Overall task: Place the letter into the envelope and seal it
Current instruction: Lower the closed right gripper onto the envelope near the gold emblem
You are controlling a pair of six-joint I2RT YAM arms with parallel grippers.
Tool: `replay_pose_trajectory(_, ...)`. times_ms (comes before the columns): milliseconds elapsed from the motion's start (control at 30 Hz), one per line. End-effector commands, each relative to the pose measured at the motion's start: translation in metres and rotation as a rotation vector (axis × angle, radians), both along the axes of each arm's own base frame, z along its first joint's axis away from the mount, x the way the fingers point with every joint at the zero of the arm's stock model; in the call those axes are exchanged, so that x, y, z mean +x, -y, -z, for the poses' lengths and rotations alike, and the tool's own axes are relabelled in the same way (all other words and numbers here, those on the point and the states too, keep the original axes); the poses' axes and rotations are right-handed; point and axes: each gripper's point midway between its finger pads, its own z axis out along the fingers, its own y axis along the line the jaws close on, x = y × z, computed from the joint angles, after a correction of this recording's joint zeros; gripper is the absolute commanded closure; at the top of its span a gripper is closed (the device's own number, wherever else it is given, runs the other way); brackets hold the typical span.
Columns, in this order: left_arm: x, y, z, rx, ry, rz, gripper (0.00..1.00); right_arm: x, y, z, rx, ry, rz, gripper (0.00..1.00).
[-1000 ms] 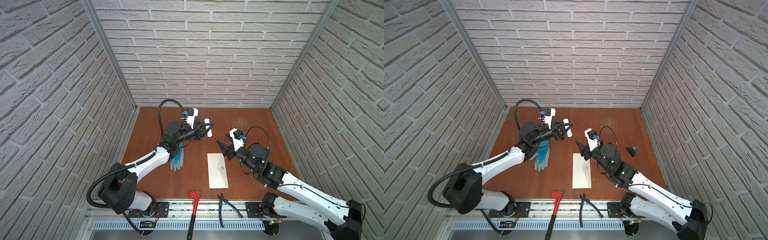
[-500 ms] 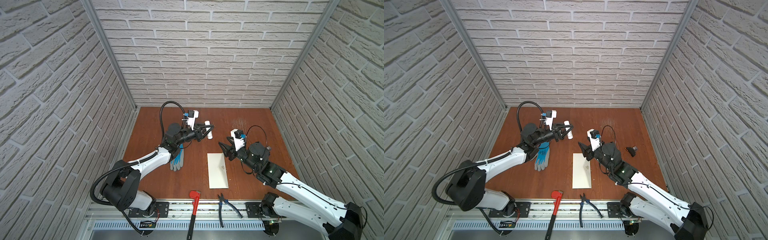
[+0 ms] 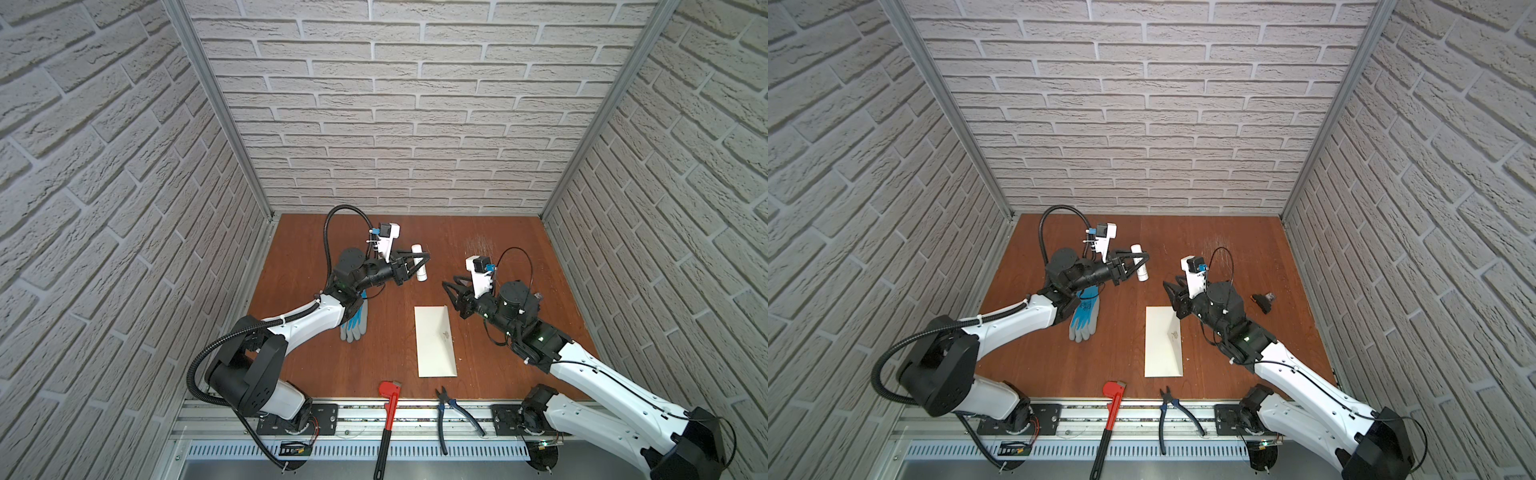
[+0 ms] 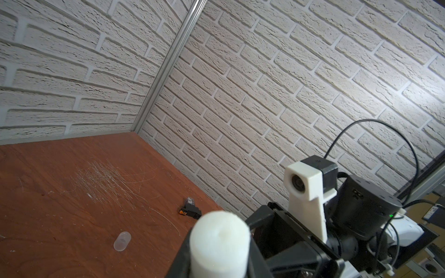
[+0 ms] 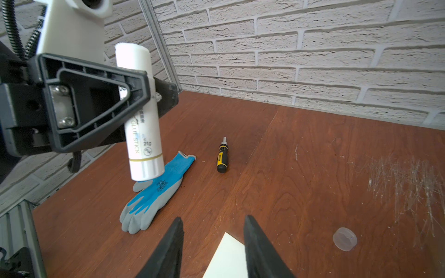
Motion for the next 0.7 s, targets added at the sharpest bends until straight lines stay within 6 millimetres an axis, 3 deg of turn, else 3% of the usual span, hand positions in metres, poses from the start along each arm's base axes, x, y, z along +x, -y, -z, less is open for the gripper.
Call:
replay_pose_trajectory(0,-0.007,0.000,-0.009,-0.038,0.056,0.015,1.00,0.001,0.003,0.016,0.016,-0.064,0.015,0.69)
replay_pose_trajectory(233,-0.011,-0.002,0.000,-0.030,0.039,0.015,1.00,0.002,0.006,0.041,0.003,-0.156,0.031,0.87)
replay_pose_trajectory(667,-0.020,0.006,0.022,-0.028,0.012,0.043,1.00,-0.002,0.003,0.061,0.007,-0.199,0.011,0.94)
